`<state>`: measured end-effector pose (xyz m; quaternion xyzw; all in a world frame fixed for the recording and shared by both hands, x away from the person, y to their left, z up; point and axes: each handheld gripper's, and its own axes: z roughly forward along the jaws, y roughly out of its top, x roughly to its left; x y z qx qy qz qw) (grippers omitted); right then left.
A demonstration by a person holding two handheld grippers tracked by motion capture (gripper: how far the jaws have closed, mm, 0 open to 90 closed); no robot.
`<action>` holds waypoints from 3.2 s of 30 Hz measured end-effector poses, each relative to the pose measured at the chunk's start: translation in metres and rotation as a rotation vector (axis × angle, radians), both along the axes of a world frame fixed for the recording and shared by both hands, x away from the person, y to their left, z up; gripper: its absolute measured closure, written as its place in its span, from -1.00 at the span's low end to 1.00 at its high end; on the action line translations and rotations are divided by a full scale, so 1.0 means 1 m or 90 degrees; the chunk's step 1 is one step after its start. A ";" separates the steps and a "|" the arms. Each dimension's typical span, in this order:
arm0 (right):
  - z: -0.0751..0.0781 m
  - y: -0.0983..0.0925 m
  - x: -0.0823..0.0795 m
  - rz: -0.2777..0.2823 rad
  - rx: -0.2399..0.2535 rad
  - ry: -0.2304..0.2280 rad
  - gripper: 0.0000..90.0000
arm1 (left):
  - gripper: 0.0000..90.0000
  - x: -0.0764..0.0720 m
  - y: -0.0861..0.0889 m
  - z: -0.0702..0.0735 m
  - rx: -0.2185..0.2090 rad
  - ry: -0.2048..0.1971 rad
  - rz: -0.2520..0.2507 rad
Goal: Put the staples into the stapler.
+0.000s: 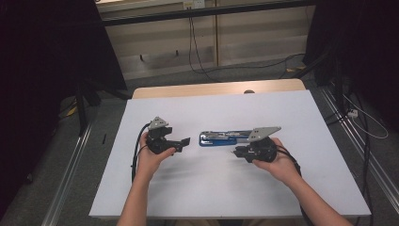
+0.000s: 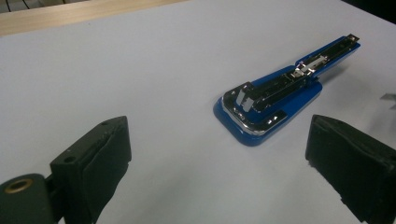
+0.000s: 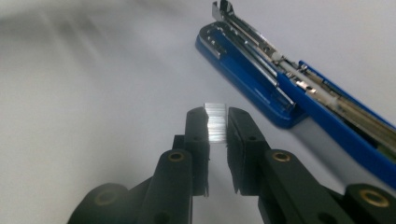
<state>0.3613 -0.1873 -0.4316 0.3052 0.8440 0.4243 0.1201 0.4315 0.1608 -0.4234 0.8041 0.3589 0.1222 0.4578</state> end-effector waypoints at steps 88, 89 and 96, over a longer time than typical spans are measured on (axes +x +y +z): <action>0.025 0.026 0.092 0.167 -0.027 -0.015 0.76 | -0.89 -0.053 0.050 -0.009 -0.009 0.010 -0.016; 0.025 0.026 0.093 0.169 -0.029 -0.016 0.76 | -0.89 -0.053 0.050 -0.009 -0.009 0.010 -0.016; 0.025 0.028 0.100 0.172 -0.026 -0.014 0.76 | -0.89 -0.054 0.051 -0.010 -0.009 0.011 -0.016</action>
